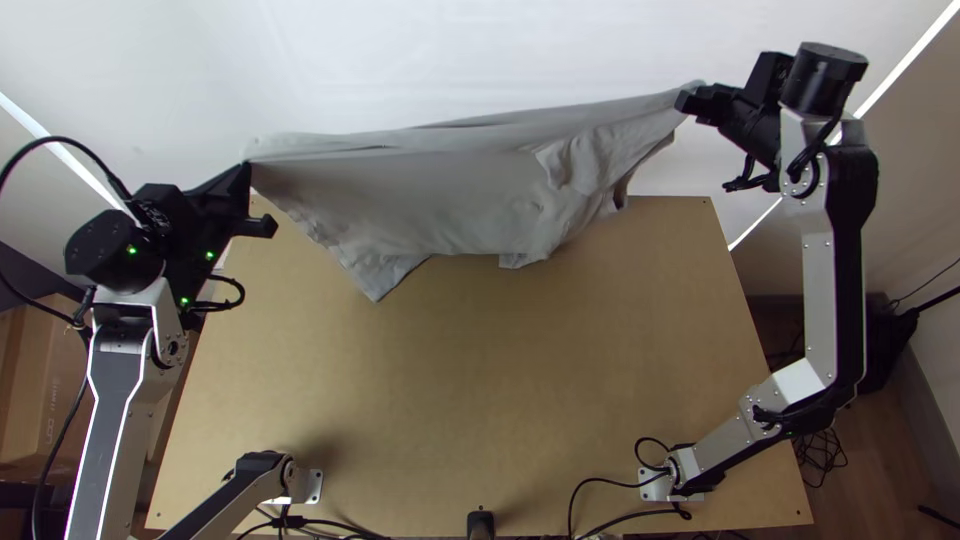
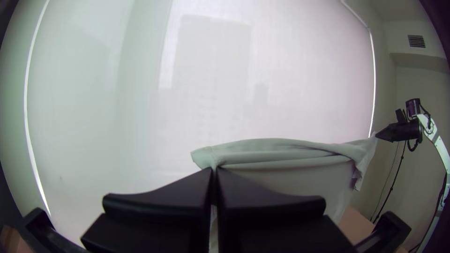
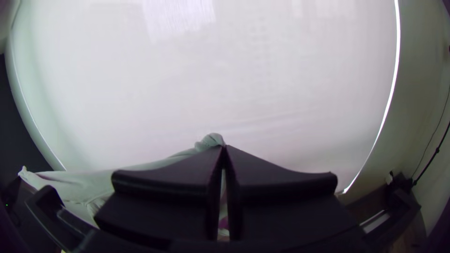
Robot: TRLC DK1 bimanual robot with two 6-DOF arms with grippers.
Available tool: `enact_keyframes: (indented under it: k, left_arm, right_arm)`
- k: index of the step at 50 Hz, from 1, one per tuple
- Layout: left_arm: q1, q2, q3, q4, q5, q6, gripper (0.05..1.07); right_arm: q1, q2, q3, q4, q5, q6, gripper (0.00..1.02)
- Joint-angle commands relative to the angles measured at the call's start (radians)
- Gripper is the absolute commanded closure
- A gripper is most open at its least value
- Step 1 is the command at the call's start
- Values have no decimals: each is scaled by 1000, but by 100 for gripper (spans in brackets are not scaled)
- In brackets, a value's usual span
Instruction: Fold the t-shirt
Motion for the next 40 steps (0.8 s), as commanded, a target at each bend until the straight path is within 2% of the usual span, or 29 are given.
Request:
enact_keyframes:
  k: [1, 6, 12, 23, 28, 33, 40]
  left_arm:
    - [23, -1, 74, 49, -24, -18, 105]
    - [23, -15, 120, 53, -35, -32, 105]
    - [20, -47, 168, 50, -46, -43, 105]
    - [14, -164, 211, 29, -61, -64, 105]
    - [12, -225, 250, -34, -61, -92, 105]
    - [12, -290, 310, -160, -61, -130, 105]
    - [16, -391, 306, -264, -61, -143, 105]
  right_arm:
    - [-22, -37, 30, 83, 29, 17, 100]
    - [-38, -82, 24, 109, 32, 20, 100]
    - [-63, -195, -31, 168, 32, 65, 100]
    - [-77, -470, -163, 160, 32, 78, 100]
    - [-75, -608, -237, 157, 30, 78, 100]
    - [-55, -735, -300, 142, 23, 74, 100]
    - [-43, -861, -316, 62, 23, 72, 100]
